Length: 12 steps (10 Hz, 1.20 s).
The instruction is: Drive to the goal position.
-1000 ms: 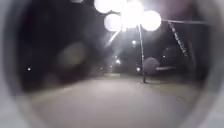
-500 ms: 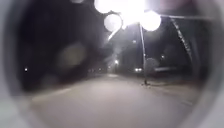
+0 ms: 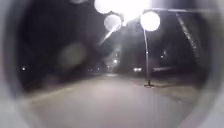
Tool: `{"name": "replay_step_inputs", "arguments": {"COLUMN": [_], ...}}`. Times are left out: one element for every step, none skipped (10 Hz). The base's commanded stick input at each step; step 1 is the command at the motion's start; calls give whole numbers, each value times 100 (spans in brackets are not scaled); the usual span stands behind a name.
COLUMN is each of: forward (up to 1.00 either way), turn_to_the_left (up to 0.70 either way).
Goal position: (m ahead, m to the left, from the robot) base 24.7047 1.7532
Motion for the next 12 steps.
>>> {"name": "replay_step_inputs", "arguments": {"forward": [100,100,100,100,100,100,100,100,100,100,100,100], "turn_to_the_left": [0,0,0,0,0,0,0,0,0,0,0,0]}}
